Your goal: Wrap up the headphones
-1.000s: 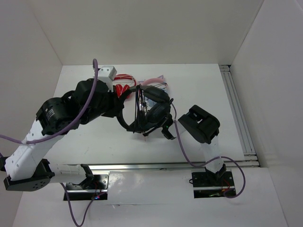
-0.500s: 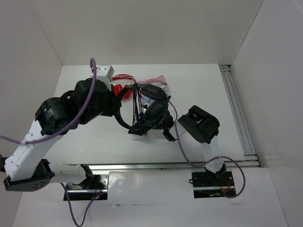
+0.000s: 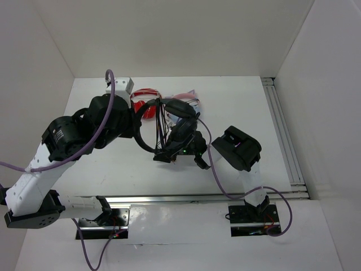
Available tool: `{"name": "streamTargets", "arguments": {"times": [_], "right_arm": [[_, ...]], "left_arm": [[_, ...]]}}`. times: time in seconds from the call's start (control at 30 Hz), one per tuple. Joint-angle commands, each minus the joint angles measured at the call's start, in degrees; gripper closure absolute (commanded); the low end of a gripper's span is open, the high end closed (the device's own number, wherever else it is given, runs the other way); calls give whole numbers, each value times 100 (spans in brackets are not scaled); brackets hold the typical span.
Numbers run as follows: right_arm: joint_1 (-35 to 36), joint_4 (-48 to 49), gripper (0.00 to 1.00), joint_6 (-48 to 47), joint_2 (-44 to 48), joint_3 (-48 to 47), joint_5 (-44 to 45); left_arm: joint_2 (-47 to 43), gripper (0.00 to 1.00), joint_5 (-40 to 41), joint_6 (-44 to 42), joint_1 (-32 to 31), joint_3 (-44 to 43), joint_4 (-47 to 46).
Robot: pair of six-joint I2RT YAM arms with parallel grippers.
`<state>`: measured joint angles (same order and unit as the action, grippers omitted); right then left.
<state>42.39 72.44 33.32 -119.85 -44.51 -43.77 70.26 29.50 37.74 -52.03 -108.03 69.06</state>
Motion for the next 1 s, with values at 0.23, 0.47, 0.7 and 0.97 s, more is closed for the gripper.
{"name": "streamTargets", "arguments": {"times": [0.23,0.47,0.7,0.97], "right_arm": [[-3,16,60,-264,-126,153,78],[-3,-143,85,-335,-73,206,79],[137,-353,100,-388,101,328,639],[1093,-1414,100,-580,1365,874,2430]], "left_arm": [[-65,100,373,23,87,-148,-270],[-65,100,267,-109,299,-201,-270],[-118,100,495,145,623,-96,-218],[92,100,716,420,1817,220,-366]]}}
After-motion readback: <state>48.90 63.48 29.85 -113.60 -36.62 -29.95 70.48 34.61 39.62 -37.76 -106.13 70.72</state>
